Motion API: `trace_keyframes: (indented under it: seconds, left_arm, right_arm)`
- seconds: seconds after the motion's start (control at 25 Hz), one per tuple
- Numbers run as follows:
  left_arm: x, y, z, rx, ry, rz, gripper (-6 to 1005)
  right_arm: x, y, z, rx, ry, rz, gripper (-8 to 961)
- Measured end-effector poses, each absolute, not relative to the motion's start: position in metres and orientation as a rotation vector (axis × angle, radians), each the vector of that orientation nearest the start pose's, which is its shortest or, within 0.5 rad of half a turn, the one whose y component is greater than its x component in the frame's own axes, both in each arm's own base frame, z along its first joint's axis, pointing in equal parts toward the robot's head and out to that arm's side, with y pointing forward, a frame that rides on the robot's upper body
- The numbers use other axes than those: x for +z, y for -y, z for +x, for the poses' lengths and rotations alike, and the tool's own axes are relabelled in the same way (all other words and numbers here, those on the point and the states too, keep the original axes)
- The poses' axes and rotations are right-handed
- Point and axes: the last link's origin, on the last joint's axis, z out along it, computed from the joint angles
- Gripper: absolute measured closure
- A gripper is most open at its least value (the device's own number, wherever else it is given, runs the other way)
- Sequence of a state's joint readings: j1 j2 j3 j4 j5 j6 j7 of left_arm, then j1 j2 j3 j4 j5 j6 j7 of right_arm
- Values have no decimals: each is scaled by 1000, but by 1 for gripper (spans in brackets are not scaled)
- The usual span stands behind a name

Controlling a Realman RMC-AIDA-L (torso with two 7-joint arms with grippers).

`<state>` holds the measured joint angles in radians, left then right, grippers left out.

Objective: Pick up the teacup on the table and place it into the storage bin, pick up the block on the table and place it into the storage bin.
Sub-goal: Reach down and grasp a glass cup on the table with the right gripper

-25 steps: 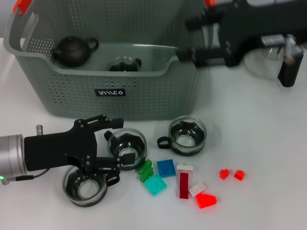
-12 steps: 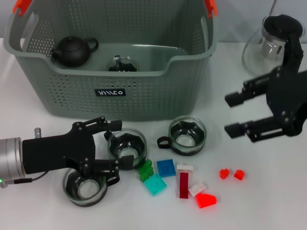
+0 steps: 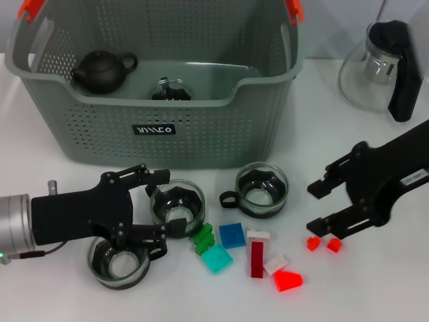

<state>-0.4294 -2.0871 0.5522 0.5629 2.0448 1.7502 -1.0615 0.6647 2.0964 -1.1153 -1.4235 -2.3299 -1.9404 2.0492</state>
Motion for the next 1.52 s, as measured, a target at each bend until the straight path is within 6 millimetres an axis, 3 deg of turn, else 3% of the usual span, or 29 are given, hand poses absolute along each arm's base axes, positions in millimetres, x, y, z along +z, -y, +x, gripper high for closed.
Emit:
trace_keyframes:
  seconds: [0.44,0.64,1.52]
  left_arm:
    - [-7,-273,-286,-866,400,-2736,64]
    - [-8,-271,-287,-869,407,-2734,64]
    - [-11,-266,-291,-924,478,-2677,64]
  right_arm:
    - [-14,-346,142,-472,-296,-3068,314]
    - [-32,-352,140,-563,-164,-3016,315]
    - [-75,-358,127,-773,262,-2892,317]
